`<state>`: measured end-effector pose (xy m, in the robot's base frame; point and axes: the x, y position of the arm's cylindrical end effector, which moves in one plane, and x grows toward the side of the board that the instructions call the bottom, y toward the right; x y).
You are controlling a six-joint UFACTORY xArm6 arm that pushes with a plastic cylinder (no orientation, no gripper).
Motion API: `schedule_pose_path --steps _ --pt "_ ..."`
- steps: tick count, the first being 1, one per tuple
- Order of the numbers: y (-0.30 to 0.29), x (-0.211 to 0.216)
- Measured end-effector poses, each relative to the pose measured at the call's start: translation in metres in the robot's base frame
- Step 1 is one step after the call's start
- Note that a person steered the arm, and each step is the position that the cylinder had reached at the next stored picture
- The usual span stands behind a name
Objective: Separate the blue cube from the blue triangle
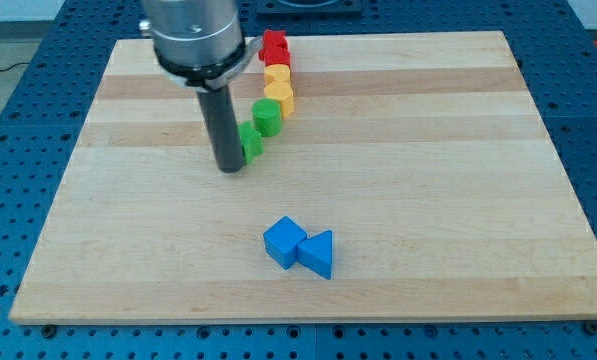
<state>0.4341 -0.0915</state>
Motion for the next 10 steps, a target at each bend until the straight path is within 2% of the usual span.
schedule_pose_path --steps 1,3,4,5,6,7,9,10 --pt "0.002 0.000" --pt "-0.014 0.051" --pt "-0.020 0.096" --pt "0.012 0.149" --pt "0.066 0.168" --pt "0.086 0.153" --pt "0.011 0.077" --pt "0.008 0.089"
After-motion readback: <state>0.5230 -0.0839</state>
